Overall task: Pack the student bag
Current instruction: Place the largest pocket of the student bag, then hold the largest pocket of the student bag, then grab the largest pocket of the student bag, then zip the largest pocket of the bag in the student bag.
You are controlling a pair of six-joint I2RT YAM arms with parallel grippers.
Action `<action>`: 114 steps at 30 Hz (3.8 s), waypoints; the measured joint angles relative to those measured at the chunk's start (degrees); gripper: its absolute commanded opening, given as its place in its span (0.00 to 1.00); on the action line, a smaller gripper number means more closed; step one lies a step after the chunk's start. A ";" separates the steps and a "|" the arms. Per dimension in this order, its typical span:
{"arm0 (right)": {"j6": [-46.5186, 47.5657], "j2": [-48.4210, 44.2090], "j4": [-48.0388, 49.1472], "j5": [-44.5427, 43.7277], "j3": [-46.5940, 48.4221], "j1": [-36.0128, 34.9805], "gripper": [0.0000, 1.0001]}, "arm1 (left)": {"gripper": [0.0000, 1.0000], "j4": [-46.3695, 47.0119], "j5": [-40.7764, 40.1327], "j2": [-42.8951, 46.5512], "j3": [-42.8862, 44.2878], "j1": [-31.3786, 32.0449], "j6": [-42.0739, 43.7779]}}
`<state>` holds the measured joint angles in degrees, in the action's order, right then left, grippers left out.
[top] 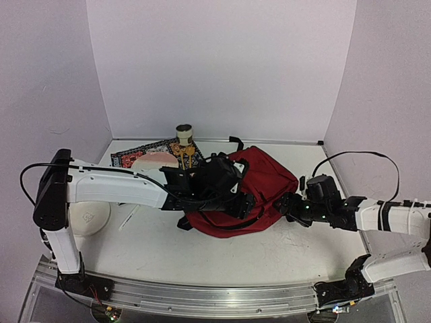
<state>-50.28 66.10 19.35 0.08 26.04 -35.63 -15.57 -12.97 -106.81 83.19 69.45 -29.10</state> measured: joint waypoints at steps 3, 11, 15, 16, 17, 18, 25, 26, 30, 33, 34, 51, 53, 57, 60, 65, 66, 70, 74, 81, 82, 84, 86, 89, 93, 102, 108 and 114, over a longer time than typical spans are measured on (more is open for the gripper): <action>-2.84 1.94 3.39 -0.53 -0.68 0.26 0.83 | 0.68 -0.01 0.93 -2.79 2.20 0.03 0.66; -7.04 8.86 12.90 -0.97 -2.22 0.30 0.72 | 0.59 -0.51 3.42 -10.24 7.67 0.17 1.70; -8.15 12.78 17.59 -0.56 -3.48 0.30 0.61 | 0.56 -0.74 3.62 -12.29 9.77 0.26 2.12; -8.45 13.86 19.17 -0.16 -3.82 0.30 0.56 | 0.56 -0.84 3.67 -12.72 10.27 0.26 2.12; -8.47 14.69 20.44 0.23 -4.08 0.32 0.50 | 0.55 -0.89 3.72 -13.08 10.67 0.26 2.09; -8.52 15.39 21.84 0.71 -4.37 0.40 0.43 | 0.54 -0.93 3.75 -13.52 11.17 0.26 2.09; -8.57 16.20 28.71 3.65 -6.82 0.79 0.02 | 0.48 -0.94 3.82 -16.65 13.50 0.26 1.69; -8.84 15.72 29.02 3.97 -7.15 0.82 0.00 | 0.47 -0.96 3.84 -17.12 13.76 0.26 1.62; -8.47 13.01 29.57 4.85 -7.89 0.85 0.00 | 0.43 -1.10 3.78 -18.79 14.68 0.25 0.84; -8.06 11.34 29.55 5.24 -8.12 0.85 0.00 | 0.39 -1.61 3.79 -19.62 15.55 -0.11 -0.04; -7.85 10.99 29.55 5.29 -8.19 0.85 0.00 | 0.39 -1.73 3.83 -19.78 15.87 -0.21 -0.38; -3.78 12.27 32.44 6.59 -8.47 0.83 0.00 | 0.29 -4.29 8.16 -23.48 21.44 -2.84 -4.27; -3.61 12.50 32.57 6.64 -8.47 0.83 0.00 | 0.26 -4.46 8.45 -23.72 21.56 -2.89 -4.42; -3.40 12.57 32.73 6.66 -8.47 0.83 0.00 | 0.12 -5.54 8.71 -23.85 22.26 -2.93 -4.71; -3.24 12.57 32.81 6.64 -8.47 0.83 0.00 | 0.01 -5.96 8.84 -23.91 22.50 -2.93 -5.22; -2.35 11.81 31.78 6.28 -8.50 0.69 0.00 | 0.00 -6.52 8.70 -23.89 22.48 -3.15 -5.36; -2.03 11.21 31.16 6.01 -8.51 0.61 0.00 | 0.00 -6.52 8.63 -23.84 22.44 -3.15 -5.36; -0.84 6.78 27.07 4.51 -8.56 0.18 0.00 | 0.00 -6.47 7.24 -21.56 20.29 -3.02 -5.34; 0.35 1.40 21.54 2.20 -8.56 -0.21 0.00 | 0.00 -6.28 6.22 -17.11 16.74 -2.74 -5.45; 1.77 -5.22 11.92 -2.49 -8.56 0.86 0.00 | 0.00 -5.56 4.99 -7.90 8.73 -2.65 -6.33; 1.89 -5.91 10.92 -2.86 -8.56 1.23 0.00 | 0.00 -5.36 4.87 -6.57 7.32 -2.64 -6.65; 2.05 -7.22 9.32 -3.19 -8.56 2.22 0.00 | 0.00 -4.89 4.79 -4.23 4.49 -2.64 -7.24; 2.08 -8.15 8.08 -3.17 -8.56 3.25 0.00 | 0.00 -4.21 4.75 -2.11 1.48 -2.64 -7.94; 2.12 -8.88 6.75 -2.92 -8.56 4.92 0.00 | 0.00 -3.06 4.72 0.51 -2.65 -2.62 -9.16; 2.70 -8.95 4.91 -2.89 -8.46 8.04 0.00 | 0.00 -2.09 4.69 4.61 -8.31 -2.63 -10.94; 4.46 -5.21 3.68 4.20 -3.70 12.48 0.09 | 0.00 4.09 2.11 13.13 -16.73 -2.38 -13.39; 9.19 -4.18 1.34 5.63 -1.55 15.97 0.39 | 0.00 3.57 1.54 14.29 -17.66 -2.50 -12.98; 14.24 -7.75 -3.50 8.34 -0.15 17.14 0.60 | 0.00 2.05 3.92 7.63 -9.30 -2.89 -9.35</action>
<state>-36.04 58.36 15.86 8.42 25.89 -18.50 -13.52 -9.04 -99.18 73.88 66.57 -38.45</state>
